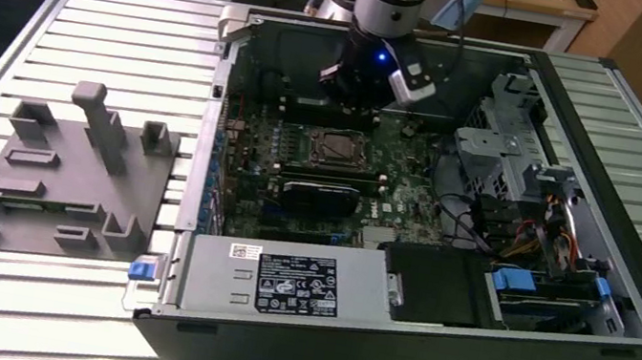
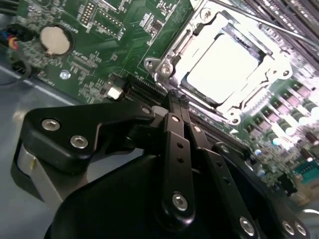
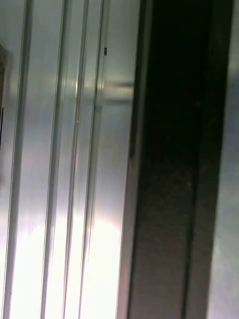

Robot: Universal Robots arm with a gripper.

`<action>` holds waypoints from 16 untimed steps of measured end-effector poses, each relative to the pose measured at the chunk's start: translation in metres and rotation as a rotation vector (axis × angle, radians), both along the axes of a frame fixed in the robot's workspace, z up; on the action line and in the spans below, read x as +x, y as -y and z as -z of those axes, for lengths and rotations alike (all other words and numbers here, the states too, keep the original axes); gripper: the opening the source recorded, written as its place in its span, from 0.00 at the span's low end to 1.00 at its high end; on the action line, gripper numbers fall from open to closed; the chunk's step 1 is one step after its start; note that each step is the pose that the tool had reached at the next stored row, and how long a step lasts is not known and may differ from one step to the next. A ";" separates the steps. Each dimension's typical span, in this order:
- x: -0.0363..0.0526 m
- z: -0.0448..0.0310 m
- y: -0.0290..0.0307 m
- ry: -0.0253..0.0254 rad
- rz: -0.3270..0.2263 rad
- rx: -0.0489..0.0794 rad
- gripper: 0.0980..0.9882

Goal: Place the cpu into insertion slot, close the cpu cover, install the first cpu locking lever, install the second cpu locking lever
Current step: 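Install the first cpu locking lever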

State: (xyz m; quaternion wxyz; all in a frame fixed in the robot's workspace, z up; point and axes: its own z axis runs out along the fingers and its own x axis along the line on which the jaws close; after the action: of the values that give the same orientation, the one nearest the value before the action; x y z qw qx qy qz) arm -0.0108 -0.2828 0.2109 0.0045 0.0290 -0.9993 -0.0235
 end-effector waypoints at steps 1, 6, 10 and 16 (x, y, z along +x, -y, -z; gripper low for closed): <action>0.0000 -0.0011 0.0000 0.0000 0.000 0.000 0.01; 0.0000 -0.0012 0.0016 -0.0001 0.000 0.000 0.01; 0.0000 -0.0012 0.0034 -0.0001 0.000 0.000 0.01; 0.0000 -0.0012 0.0052 -0.0001 0.000 0.000 0.01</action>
State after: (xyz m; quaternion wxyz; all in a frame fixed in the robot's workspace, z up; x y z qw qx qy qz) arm -0.0108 -0.2880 0.2121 0.0045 0.0290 -0.9993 -0.0235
